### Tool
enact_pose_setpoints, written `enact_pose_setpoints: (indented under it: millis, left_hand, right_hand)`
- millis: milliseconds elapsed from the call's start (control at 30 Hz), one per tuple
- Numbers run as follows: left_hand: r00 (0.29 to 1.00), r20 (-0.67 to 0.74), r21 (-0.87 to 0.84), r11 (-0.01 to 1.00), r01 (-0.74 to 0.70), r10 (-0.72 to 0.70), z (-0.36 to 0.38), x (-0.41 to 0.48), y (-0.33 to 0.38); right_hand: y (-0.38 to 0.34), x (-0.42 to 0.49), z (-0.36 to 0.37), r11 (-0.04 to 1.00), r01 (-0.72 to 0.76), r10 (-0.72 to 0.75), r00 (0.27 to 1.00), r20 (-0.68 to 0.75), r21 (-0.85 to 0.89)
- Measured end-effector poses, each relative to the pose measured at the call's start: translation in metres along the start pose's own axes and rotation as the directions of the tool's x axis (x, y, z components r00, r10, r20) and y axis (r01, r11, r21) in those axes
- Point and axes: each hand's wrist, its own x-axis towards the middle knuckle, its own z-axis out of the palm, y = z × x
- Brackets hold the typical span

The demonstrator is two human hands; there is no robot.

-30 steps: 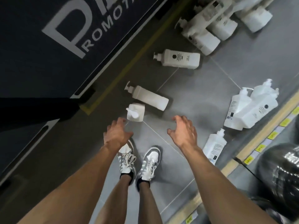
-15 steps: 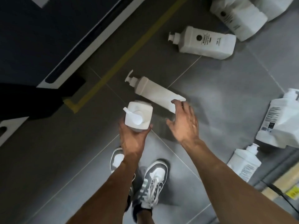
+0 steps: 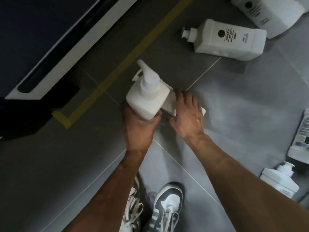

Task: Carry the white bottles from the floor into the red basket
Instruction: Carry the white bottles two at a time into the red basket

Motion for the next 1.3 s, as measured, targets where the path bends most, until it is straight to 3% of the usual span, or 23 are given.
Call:
enact_pose_setpoints:
  millis: [167,500,667,933,1133,1300]
  left_hand:
    - [0.998,-0.006,-0.067,0.996,0.056,-0.057,-0.003,0.019,0.005]
    - [0.962,0.064,-0.296,0.916,0.271,-0.264,-0.042,0.046,-0.013]
    - [0.938,-0.036,-0.067,0.937,0.342,-0.345,-0.085,0.029,-0.025]
    - [0.902,0.010,0.178,0.888,0.424,-0.433,-0.163,-0.023,0.015]
    - [0.878,-0.027,0.409,0.796,0.446,-0.478,-0.215,-0.061,0.113]
    - [0.922,0.110,0.470,0.837,0.280,-0.371,-0.281,-0.093,0.229]
  right_hand:
    - [-0.006,0.012,0.014,0.999,-0.008,0.003,0.995,-0.099,-0.046]
    - [-0.016,0.019,0.013,0.990,-0.139,0.137,0.990,0.040,0.037]
    - [-0.019,-0.008,-0.003,0.954,-0.284,0.272,0.955,0.116,0.101]
    - [-0.023,-0.125,-0.062,0.877,-0.474,0.444,0.859,0.254,0.072]
    - [-0.047,-0.208,-0.159,0.779,-0.601,0.562,0.796,0.226,0.178]
    - [-0.081,-0.254,-0.287,0.794,-0.586,0.553,0.806,0.210,0.159]
